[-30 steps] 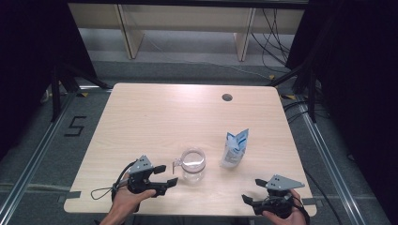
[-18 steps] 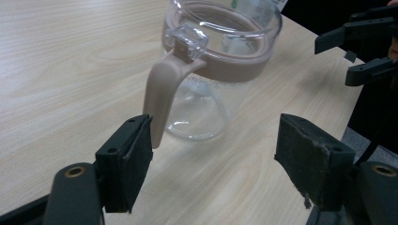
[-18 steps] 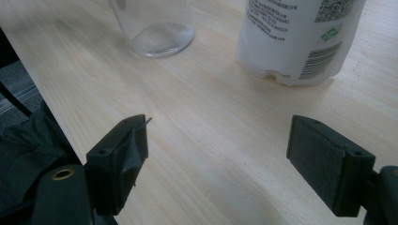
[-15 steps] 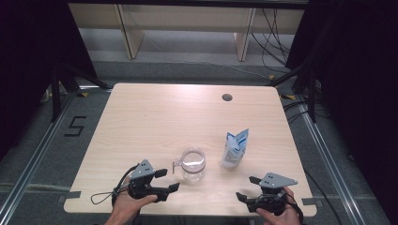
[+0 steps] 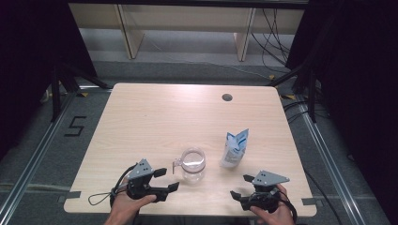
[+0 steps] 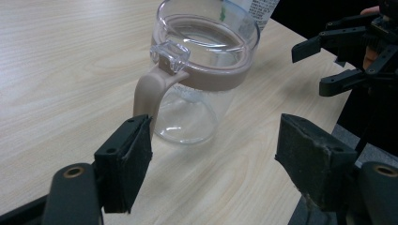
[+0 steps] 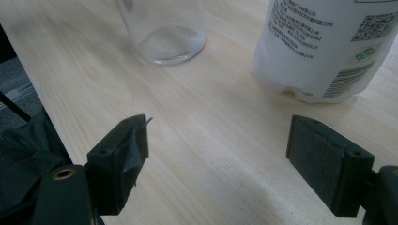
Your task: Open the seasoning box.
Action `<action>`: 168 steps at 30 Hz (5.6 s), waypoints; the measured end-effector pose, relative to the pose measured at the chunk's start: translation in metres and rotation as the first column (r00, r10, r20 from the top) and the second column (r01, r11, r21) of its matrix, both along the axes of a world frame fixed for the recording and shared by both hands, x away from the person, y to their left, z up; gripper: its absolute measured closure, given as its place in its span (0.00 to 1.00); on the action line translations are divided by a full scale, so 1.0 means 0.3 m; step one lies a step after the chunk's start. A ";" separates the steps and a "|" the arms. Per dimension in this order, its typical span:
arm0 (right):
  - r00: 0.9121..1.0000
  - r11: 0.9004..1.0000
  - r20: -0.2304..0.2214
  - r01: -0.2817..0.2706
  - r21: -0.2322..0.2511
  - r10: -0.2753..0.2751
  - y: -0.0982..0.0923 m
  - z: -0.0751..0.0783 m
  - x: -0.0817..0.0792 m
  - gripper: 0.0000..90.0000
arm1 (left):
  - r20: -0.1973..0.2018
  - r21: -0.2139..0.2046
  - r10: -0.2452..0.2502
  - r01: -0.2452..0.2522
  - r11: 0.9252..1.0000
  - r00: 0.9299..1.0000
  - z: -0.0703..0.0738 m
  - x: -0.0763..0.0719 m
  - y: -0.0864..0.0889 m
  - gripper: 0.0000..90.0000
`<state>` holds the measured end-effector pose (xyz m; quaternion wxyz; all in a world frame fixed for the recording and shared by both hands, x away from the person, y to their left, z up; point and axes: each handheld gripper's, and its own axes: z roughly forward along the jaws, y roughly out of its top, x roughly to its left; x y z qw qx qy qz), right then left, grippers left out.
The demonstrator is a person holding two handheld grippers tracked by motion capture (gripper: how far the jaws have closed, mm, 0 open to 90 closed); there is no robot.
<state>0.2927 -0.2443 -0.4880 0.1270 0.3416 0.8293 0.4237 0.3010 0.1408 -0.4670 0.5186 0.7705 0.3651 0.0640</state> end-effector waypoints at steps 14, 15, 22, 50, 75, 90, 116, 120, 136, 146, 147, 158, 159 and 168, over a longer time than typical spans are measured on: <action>1.000 1.000 0.018 -0.008 0.005 0.008 0.007 0.007 -0.005 0.33 | 0.094 -0.041 0.036 -0.032 0.999 0.995 0.061 0.019 -0.006 0.63; 1.000 1.000 0.022 -0.006 0.005 0.006 0.009 0.006 -0.004 0.33 | 0.101 -0.047 0.034 -0.029 0.998 0.994 0.063 0.025 -0.010 0.66; 1.000 1.000 0.014 -0.015 0.004 0.014 0.003 0.004 -0.009 0.33 | 0.167 -0.009 0.062 -0.061 0.998 0.984 0.099 0.054 -0.027 0.85; 0.997 0.999 0.070 -0.043 -0.014 0.044 0.032 0.015 -0.018 0.43 | 0.156 -0.008 0.092 -0.092 0.996 0.983 0.051 0.116 -0.045 0.99; 0.981 0.996 0.173 -0.087 -0.003 0.086 0.153 0.037 0.049 0.79 | 0.180 -0.037 0.081 -0.076 0.996 0.980 0.034 0.115 -0.041 0.98; 0.972 0.994 0.211 -0.109 0.003 0.106 0.201 0.044 0.087 0.87 | 0.180 -0.045 0.090 -0.083 0.996 0.980 0.022 0.107 -0.037 0.98; 0.963 0.987 0.236 -0.148 0.057 0.131 0.271 0.105 0.152 0.94 | 0.186 -0.067 0.084 -0.073 0.995 0.979 0.017 0.108 -0.039 0.96; 0.966 0.987 0.220 -0.149 0.062 0.132 0.276 0.110 0.153 0.94 | 0.176 -0.060 0.080 -0.071 0.996 0.981 0.020 0.108 -0.037 0.94; 0.959 0.986 0.245 -0.158 0.053 0.141 0.308 0.137 0.148 0.93 | 0.175 0.072 0.092 -0.106 0.992 0.980 0.013 0.053 -0.002 0.41; 0.955 0.984 0.260 -0.164 0.065 0.142 0.327 0.160 0.146 0.92 | 0.113 0.118 0.096 -0.110 0.987 0.989 -0.051 0.028 0.031 0.29; 0.955 0.984 0.262 -0.164 0.064 0.142 0.328 0.162 0.146 0.92 | 0.103 0.107 0.105 -0.116 0.987 0.989 -0.054 0.025 0.035 0.28; 0.942 0.981 0.293 -0.187 0.055 0.163 0.359 0.185 0.146 0.93 | 0.074 0.102 0.104 -0.112 0.988 0.992 -0.077 0.016 0.051 0.25; 0.950 0.982 0.277 -0.171 0.076 0.144 0.364 0.183 0.142 0.93 | 0.073 0.100 0.108 -0.115 0.988 0.991 -0.080 0.014 0.051 0.25; 0.943 0.979 0.289 -0.192 0.074 0.164 0.373 0.197 0.146 0.93 | 0.073 0.095 0.132 -0.139 0.986 0.989 -0.086 0.003 0.062 0.25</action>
